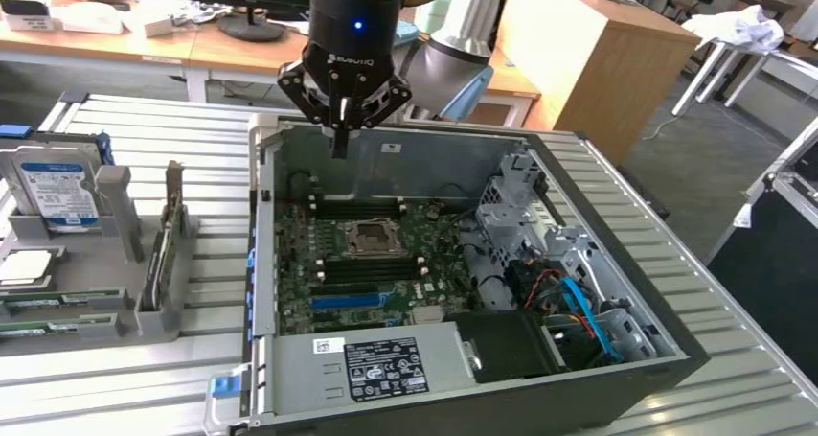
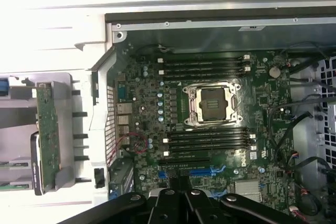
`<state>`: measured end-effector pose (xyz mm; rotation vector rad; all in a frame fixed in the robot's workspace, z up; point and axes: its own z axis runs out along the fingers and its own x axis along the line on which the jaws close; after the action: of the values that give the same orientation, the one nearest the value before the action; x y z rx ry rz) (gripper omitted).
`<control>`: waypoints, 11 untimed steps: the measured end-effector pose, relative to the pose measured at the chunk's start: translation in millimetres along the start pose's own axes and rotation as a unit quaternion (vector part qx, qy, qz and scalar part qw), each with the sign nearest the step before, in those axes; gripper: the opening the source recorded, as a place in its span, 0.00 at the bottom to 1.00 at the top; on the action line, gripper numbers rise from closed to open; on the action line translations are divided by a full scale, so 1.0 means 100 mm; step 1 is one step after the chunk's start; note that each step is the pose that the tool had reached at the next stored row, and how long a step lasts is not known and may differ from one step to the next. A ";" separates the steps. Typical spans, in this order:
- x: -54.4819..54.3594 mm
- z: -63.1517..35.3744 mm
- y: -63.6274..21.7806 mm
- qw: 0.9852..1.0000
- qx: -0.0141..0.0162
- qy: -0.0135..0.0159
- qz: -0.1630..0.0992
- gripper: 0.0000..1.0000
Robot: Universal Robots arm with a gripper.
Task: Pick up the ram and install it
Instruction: 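Reach for the ram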
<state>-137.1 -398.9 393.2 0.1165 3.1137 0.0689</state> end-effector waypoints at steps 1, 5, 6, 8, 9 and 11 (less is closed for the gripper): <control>0.01 0.000 -0.001 1.000 0.000 0.000 0.000 0.11; 0.07 -0.001 -0.005 1.000 0.000 0.000 0.000 0.11; 0.08 -0.002 -0.006 1.000 0.000 0.000 0.000 0.11; 0.11 -0.003 -0.008 1.000 0.000 0.000 0.000 0.11; 0.12 -0.003 -0.009 1.000 0.000 0.000 0.000 0.11; 0.14 -0.004 -0.011 1.000 0.000 0.000 0.000 0.11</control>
<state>-151.5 -398.8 393.2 0.1166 3.1137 0.0689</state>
